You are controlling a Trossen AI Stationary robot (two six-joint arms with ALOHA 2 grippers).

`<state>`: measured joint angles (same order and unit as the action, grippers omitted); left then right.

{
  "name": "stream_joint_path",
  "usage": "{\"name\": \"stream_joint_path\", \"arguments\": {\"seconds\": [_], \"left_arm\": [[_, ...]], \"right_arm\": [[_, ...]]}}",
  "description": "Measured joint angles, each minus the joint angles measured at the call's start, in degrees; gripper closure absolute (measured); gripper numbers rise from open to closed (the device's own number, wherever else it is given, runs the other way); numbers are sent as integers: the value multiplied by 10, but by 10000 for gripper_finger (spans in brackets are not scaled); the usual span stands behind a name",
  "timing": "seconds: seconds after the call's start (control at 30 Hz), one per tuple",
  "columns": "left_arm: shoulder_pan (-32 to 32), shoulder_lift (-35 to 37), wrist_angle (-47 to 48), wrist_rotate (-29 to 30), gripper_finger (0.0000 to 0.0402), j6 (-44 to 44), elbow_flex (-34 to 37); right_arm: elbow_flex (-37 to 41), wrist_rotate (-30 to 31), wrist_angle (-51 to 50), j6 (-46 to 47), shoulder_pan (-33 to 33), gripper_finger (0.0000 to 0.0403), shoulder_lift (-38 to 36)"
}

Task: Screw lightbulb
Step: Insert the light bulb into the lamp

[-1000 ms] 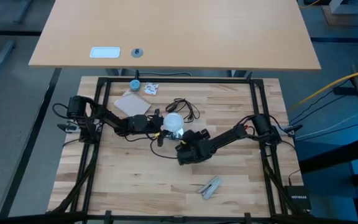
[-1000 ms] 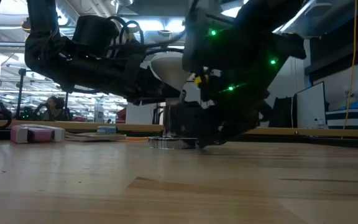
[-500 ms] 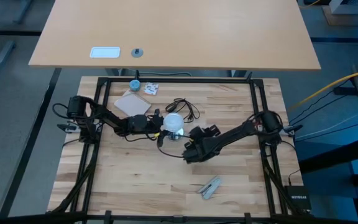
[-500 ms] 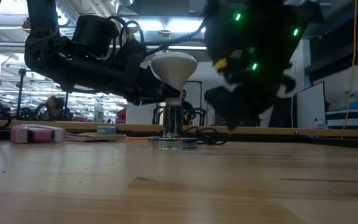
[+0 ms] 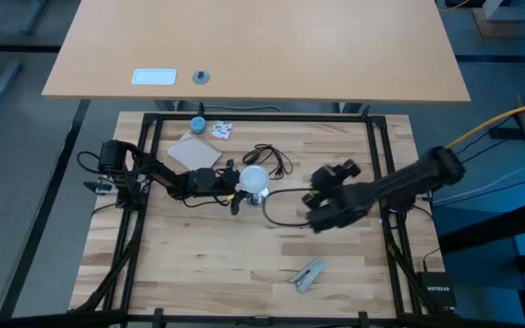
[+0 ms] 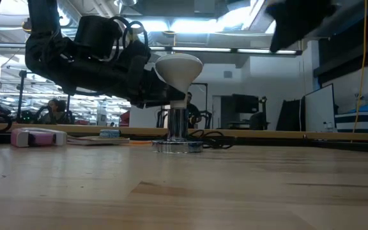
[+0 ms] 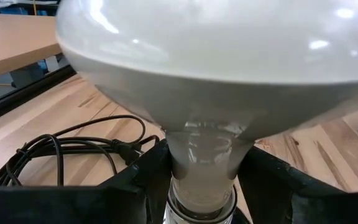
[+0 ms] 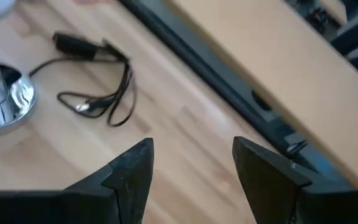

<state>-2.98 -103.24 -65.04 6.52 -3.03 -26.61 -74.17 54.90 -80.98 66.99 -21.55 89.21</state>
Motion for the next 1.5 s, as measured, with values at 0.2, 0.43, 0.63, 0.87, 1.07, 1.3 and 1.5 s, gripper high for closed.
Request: {"name": "stream_joint_path", "arguments": {"seconds": [0.2, 0.43, 0.63, 0.87, 1.07, 1.3, 1.5], "left_arm": [[0, 0, 0, 0, 245, 0, 0], [0, 0, 0, 0, 245, 0, 0], [0, 0, 0, 0, 245, 0, 0], [0, 0, -2, 0, 245, 0, 0], [0, 0, -2, 0, 245, 0, 0], [0, 0, -3, 0, 245, 0, 0], [0, 0, -3, 0, 245, 0, 0]], "right_arm": [[-1, 62, -20, -12, -27, 178, -82], [119, 164, 240, -21, -40, 178, -52], [302, 147, 696, -10, -26, 178, 9], [379, -29, 1184, -99, 35, 178, 160], [318, -153, 1310, -254, 70, 178, 258], [258, -164, 1160, -255, 74, 178, 270], [180, -161, 986, -317, 73, 178, 270]]}}
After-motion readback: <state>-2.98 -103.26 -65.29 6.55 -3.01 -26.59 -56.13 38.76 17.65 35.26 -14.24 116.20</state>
